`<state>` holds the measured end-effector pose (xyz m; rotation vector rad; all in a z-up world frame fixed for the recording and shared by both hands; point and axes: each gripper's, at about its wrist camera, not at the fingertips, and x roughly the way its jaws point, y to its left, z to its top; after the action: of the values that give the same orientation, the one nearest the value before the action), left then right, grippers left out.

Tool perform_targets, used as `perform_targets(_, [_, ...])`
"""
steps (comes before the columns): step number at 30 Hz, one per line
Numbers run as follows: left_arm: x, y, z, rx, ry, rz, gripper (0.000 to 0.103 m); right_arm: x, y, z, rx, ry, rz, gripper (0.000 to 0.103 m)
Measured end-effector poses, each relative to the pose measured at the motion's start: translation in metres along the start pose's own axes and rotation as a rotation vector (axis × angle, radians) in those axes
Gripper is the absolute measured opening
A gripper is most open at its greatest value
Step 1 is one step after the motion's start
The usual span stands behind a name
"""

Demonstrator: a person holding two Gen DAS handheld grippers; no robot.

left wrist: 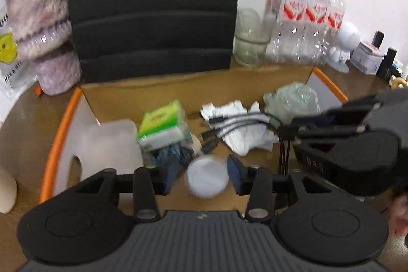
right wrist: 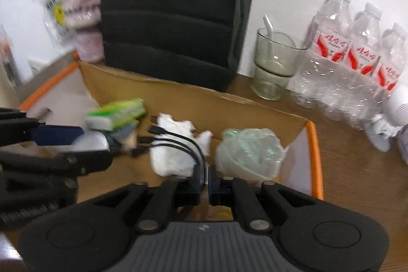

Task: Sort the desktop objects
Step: 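Open both tools to drop the bottle cap and cable into the box, then move both tools back toward the purple pouch and small clear packet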

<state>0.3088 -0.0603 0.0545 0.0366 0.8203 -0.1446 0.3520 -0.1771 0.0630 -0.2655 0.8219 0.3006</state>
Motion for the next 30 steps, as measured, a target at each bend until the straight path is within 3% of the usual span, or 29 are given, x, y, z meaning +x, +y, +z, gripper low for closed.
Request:
perform_targets(2, [-0.006, 0.003, -0.003, -0.006, 0.003, -0.029, 0.062, -0.007, -0.002, 0.003, 0.022, 0.007, -0.011, 0.031])
perform_targets(4, [-0.02, 0.009, -0.002, -0.004, -0.015, -0.019, 0.065, -0.023, -0.007, 0.006, 0.058, -0.005, 0.028, 0.048])
perform_targets(7, [-0.046, 0.018, 0.007, -0.043, -0.023, 0.006, 0.072, -0.05, -0.011, 0.013, 0.092, -0.012, 0.059, 0.054])
perform_targets(10, [-0.068, 0.023, 0.011, -0.078, 0.01, 0.067, 0.082, -0.071, -0.011, 0.016, 0.145, 0.029, 0.08, 0.072])
perform_targets(16, [-0.114, 0.028, 0.0, -0.1, 0.046, 0.141, 0.094, -0.118, -0.001, 0.005, 0.165, 0.048, 0.068, 0.084])
perform_targets(21, [-0.152, 0.018, -0.013, -0.073, 0.042, 0.164, 0.102, -0.156, 0.009, -0.014, 0.17, 0.045, 0.05, 0.085])
perform_targets(25, [-0.167, 0.008, -0.033, -0.056, 0.045, 0.2, 0.103, -0.176, 0.015, -0.033, 0.186, 0.041, 0.061, 0.087])
perform_targets(30, [-0.184, 0.005, -0.054, -0.075, 0.04, 0.189, 0.103, -0.2, 0.024, -0.062, 0.209, 0.02, 0.077, 0.09])
